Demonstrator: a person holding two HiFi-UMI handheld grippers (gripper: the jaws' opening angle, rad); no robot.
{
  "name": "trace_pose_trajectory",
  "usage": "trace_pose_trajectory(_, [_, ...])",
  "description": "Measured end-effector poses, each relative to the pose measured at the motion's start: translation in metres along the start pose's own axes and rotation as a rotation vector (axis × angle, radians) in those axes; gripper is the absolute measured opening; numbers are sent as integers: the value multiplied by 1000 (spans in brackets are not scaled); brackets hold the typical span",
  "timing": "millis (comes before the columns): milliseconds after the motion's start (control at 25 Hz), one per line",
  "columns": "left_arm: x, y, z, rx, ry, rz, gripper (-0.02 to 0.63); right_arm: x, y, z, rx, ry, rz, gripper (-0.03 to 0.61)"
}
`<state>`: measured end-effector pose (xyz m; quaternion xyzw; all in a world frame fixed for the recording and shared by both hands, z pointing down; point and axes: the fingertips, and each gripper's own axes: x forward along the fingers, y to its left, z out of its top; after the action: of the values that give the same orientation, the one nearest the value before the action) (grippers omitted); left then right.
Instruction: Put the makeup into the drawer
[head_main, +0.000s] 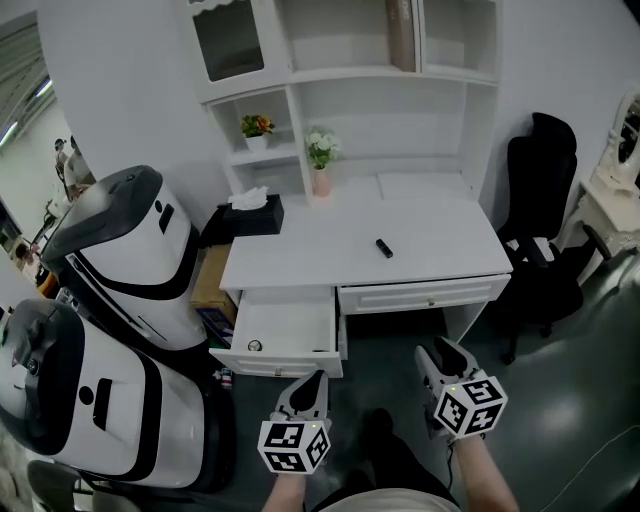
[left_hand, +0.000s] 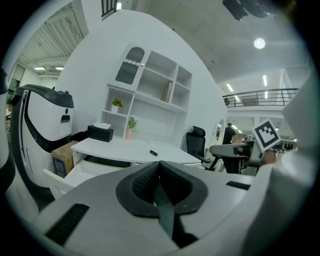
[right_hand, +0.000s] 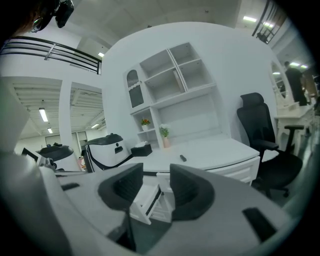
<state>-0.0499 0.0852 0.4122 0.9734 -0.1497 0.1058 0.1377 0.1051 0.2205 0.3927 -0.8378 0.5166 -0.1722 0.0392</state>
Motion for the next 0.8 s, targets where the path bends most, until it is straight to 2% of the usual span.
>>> trace_pose_trajectory(360, [64, 27, 14, -27, 11, 50, 5, 81, -39, 21, 0, 26, 23, 152])
trace_pose_trajectory(800, [135, 62, 27, -80, 26, 172, 5, 190, -87, 41, -43, 100, 81, 152])
